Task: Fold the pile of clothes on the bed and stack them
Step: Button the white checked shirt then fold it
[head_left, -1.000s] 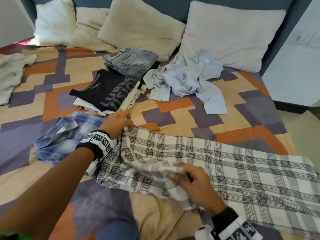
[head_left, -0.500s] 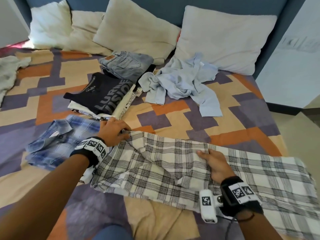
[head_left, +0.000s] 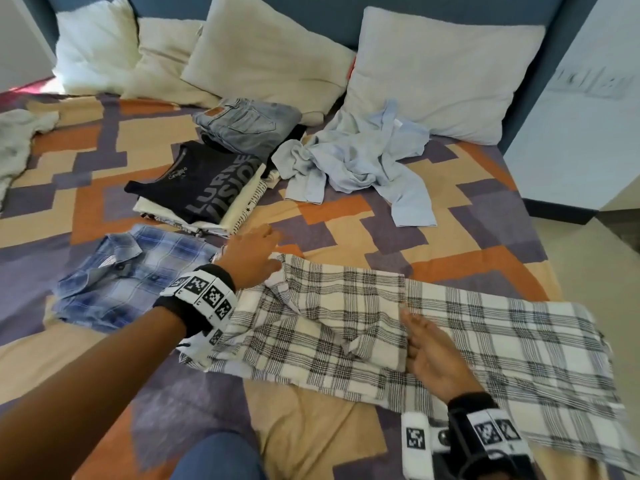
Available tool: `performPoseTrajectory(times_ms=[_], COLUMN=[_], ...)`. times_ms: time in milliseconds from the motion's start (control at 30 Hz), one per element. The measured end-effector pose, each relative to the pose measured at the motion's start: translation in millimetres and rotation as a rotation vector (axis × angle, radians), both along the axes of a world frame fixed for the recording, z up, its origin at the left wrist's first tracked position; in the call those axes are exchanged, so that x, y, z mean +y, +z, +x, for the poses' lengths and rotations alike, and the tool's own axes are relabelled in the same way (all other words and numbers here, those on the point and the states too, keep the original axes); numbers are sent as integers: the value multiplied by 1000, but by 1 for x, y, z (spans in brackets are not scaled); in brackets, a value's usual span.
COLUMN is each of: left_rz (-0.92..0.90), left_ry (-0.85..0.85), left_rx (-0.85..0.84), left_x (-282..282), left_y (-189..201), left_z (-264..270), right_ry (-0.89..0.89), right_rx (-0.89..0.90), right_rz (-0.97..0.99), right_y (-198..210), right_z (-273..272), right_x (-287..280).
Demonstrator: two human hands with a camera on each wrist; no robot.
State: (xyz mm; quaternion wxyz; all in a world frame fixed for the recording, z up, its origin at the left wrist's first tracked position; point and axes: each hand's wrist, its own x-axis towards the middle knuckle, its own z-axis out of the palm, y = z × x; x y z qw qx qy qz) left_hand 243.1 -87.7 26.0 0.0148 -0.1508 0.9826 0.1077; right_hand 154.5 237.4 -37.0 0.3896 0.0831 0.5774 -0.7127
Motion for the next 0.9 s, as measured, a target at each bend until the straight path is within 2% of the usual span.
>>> performPoseTrajectory(times_ms=[100, 167, 233, 333, 400, 567, 667, 733, 800, 900], left_rz=[194, 173, 148, 263, 340, 274, 312, 349, 374, 386], left_ry=[-258, -284, -216, -32, 66, 165, 167, 163, 143, 109], left_rx=[-108, -209, -302, -375, -384, -373, -382, -380, -384, -392], left_x=[25, 45, 59, 64, 65, 77, 80, 80, 81, 81], left_y=[11, 5, -13, -42, -58, -76, -74, -71, -69, -70], left_z=[-2, -4, -7, -7, -2, 4, 4, 6, 10, 14], right_ry=[61, 53, -34, -146, -120, -69, -187, -277, -163, 174], right_rx=[14, 107, 153, 160, 192, 310, 562, 871, 1193, 1601], right_rz=[-105, -89, -79, -36, 39, 216, 432, 563, 572, 629], right_y=[3, 5, 5, 8, 6, -13, -16, -11, -7, -5], right_z=[23, 34, 36, 23, 15, 16, 29, 40, 53, 71], right_x=[8, 7, 5, 9, 14, 20, 16, 12, 4, -19])
